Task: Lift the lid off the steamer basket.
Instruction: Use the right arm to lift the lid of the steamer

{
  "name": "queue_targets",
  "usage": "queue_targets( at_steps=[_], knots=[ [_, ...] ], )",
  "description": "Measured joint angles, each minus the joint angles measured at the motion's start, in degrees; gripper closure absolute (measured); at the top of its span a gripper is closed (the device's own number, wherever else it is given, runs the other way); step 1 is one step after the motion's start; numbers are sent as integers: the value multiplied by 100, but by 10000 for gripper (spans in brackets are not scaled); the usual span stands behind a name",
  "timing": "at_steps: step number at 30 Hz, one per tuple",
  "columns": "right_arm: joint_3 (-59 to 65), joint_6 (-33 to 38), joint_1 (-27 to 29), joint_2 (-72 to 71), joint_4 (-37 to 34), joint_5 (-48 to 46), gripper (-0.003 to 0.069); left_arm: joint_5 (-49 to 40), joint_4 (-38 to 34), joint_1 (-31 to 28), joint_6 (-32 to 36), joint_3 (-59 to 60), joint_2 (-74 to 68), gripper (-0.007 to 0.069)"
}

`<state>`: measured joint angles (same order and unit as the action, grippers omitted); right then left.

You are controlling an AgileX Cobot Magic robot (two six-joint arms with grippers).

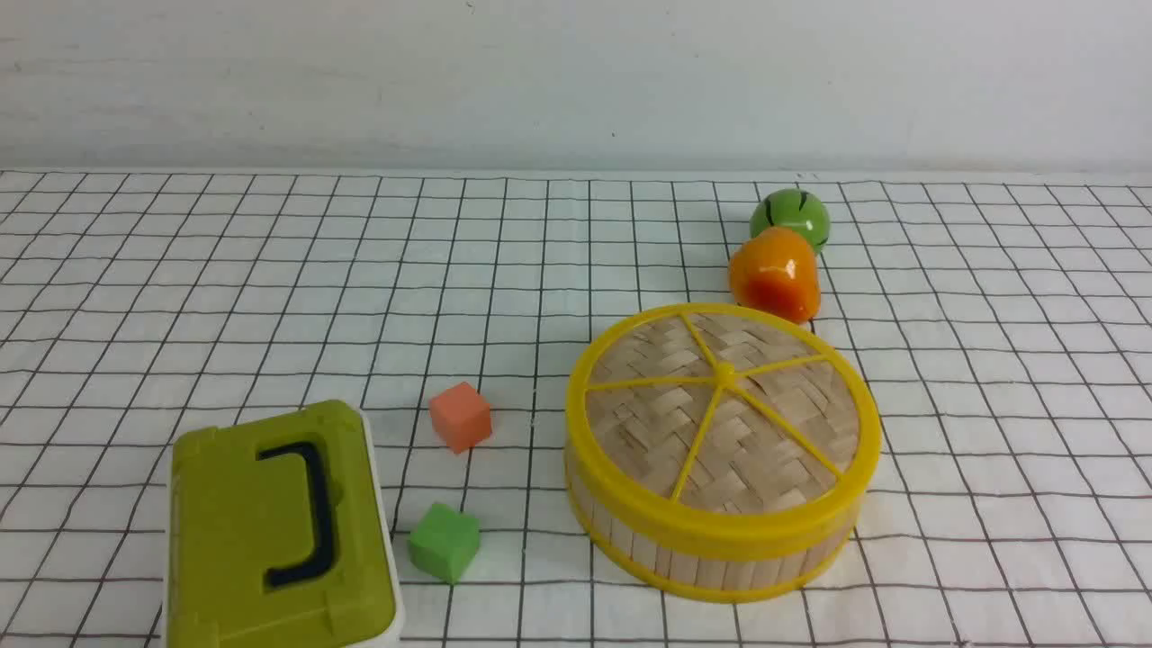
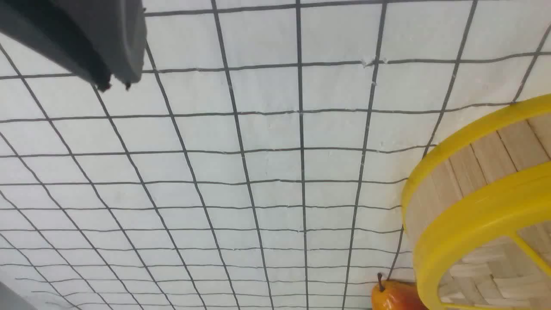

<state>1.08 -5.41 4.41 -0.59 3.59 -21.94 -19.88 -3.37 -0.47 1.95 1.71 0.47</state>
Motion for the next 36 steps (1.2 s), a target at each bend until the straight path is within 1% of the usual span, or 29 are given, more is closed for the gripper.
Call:
queue_targets(
  at_steps=[36],
  knots=[
    [0, 0, 0, 0, 32, -3, 564, 0, 0, 0, 0, 0, 0, 386]
  ],
)
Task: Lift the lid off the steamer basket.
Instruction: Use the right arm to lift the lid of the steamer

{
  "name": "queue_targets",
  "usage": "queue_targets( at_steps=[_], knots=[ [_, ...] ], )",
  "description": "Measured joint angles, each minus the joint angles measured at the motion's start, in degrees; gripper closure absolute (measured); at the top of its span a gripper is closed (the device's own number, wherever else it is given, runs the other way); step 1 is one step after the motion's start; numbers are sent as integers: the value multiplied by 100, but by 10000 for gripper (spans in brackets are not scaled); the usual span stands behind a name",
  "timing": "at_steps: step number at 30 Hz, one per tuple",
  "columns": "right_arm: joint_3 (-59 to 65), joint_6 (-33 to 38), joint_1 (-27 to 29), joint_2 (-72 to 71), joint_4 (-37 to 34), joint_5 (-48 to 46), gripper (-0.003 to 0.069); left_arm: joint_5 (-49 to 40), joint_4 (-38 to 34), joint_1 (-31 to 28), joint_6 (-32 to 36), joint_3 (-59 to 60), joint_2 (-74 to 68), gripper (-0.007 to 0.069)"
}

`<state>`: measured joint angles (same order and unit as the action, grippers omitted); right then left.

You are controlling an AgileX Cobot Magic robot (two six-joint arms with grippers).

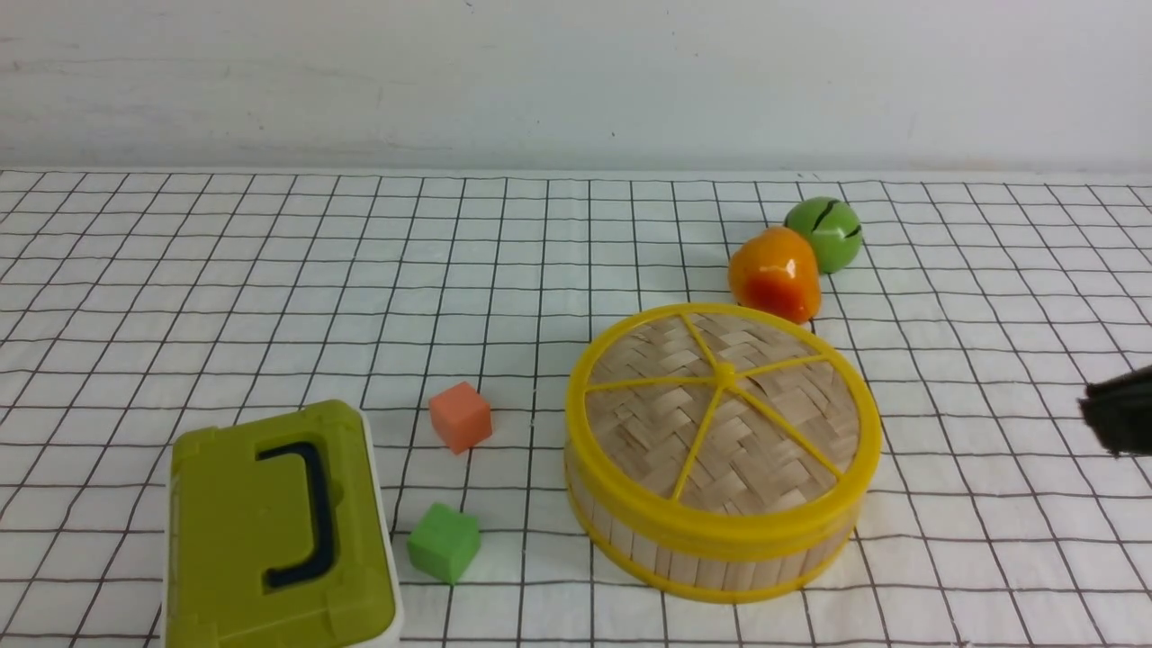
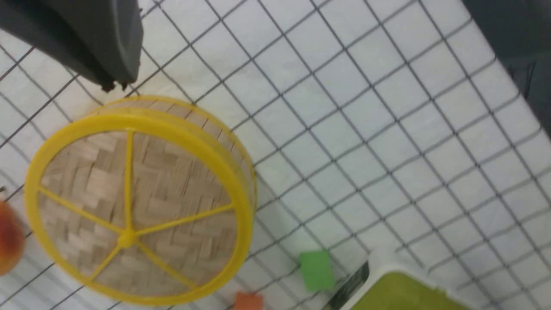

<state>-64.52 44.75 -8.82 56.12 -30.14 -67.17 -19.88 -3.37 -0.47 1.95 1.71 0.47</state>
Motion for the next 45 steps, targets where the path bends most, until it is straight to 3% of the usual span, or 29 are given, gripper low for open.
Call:
queue_targets(
  at_steps=[9, 13, 16, 18, 19, 22, 26, 33, 38, 39, 41, 45],
  knots=[
    [-1443, -2333, -1411, 2175, 1862, -386, 650, 0, 0, 0, 0, 0, 0, 386],
    [-1901, -2509, -1626, 2863, 1999, -386, 596, 0, 0, 0, 0, 0, 0, 386],
    [-2398, -2584, -1693, 3500, 2004, -355, 499, 0, 0, 0, 0, 0, 0, 386],
    [-2734, -2610, -1693, 3952, 2029, -221, 396, 0, 0, 0, 0, 0, 0, 386],
    [-2759, -2610, -1693, 3987, 2029, -221, 396, 0, 0, 0, 0, 0, 0, 386],
    [-3078, -2620, -1693, 4520, 2106, 43, 288, 0, 0, 0, 0, 0, 0, 386],
    [-3278, -2746, -1693, 5025, 2119, 331, 240, 0, 0, 0, 0, 0, 0, 386],
    [-3323, -3147, -1693, 5474, 2186, 750, 253, 0, 0, 0, 0, 0, 0, 386],
    [-3328, -3344, -1693, 5649, 2356, 807, 376, 0, 0, 0, 0, 0, 0, 386],
    [-3328, -3373, -1693, 5654, 2349, 772, 468, 0, 0, 0, 0, 0, 0, 386],
    [-3347, -3378, -1699, 5654, 2349, 743, 555, 0, 0, 0, 0, 0, 0, 386],
    [-3478, -3378, -1704, 5647, 2354, 529, 557, 0, 0, 0, 0, 0, 0, 386]
  ],
)
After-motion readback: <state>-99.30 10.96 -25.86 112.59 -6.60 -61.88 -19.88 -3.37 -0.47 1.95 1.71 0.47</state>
